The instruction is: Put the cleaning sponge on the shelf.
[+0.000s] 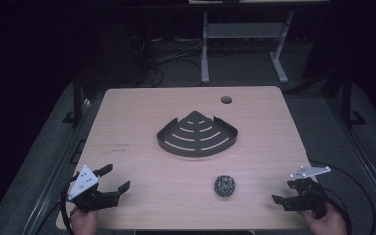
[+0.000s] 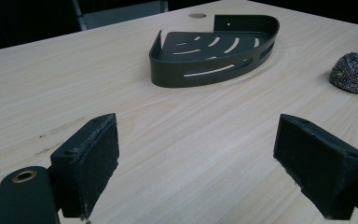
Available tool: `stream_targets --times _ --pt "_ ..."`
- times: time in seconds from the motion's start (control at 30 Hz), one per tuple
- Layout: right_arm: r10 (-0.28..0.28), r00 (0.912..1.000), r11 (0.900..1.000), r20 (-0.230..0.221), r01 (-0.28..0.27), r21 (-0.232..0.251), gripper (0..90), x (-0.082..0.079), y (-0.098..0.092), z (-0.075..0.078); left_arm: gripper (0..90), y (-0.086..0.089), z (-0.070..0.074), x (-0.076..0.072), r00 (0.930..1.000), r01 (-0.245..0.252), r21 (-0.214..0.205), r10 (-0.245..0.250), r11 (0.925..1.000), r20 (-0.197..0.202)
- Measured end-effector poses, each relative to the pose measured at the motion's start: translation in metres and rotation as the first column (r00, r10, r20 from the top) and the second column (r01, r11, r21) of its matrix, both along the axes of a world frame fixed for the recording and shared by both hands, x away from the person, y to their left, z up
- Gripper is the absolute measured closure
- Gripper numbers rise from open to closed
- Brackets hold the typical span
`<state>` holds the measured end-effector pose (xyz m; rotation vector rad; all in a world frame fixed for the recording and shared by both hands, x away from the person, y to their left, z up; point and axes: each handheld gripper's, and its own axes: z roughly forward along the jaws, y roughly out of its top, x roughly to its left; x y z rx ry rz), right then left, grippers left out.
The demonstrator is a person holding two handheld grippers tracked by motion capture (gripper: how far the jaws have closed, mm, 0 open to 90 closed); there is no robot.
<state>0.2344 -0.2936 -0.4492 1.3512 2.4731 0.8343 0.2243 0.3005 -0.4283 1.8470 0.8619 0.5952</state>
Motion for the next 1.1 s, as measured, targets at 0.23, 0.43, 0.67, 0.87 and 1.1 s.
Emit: stream_targets --times 0.23,0.43,0.67,0.87,1.1 --pt "0.023 0.9997 0.9997 -0.010 -0.023 -0.002 19.9 0.002 0.007 -0.001 13.5 -0.001 -0.001 0.000 1.0000 0.000 0.003 0.000 1.0000 -0.002" --pt "0.051 0.9986 0.9986 -0.016 -0.051 -0.011 19.1 0.003 0.019 0.000 13.5 0.000 -0.001 -0.001 1.0000 0.004 -0.004 -0.004 1.0000 0.000" --pt "0.076 0.9969 0.9970 -0.020 -0.076 -0.014 18.7 0.005 0.029 0.002 13.5 0.001 0.000 -0.002 1.0000 0.003 -0.006 -0.003 1.0000 0.006" --pt "0.103 0.9944 0.9944 -0.022 -0.104 -0.019 18.4 0.007 0.037 0.001 13.5 -0.001 0.000 -0.001 1.0000 0.003 -0.004 -0.003 1.0000 0.003" --pt "0.129 0.9912 0.9912 -0.030 -0.130 -0.027 18.2 0.008 0.047 0.000 13.5 0.000 0.000 -0.001 1.0000 0.003 -0.006 -0.003 1.0000 0.002"
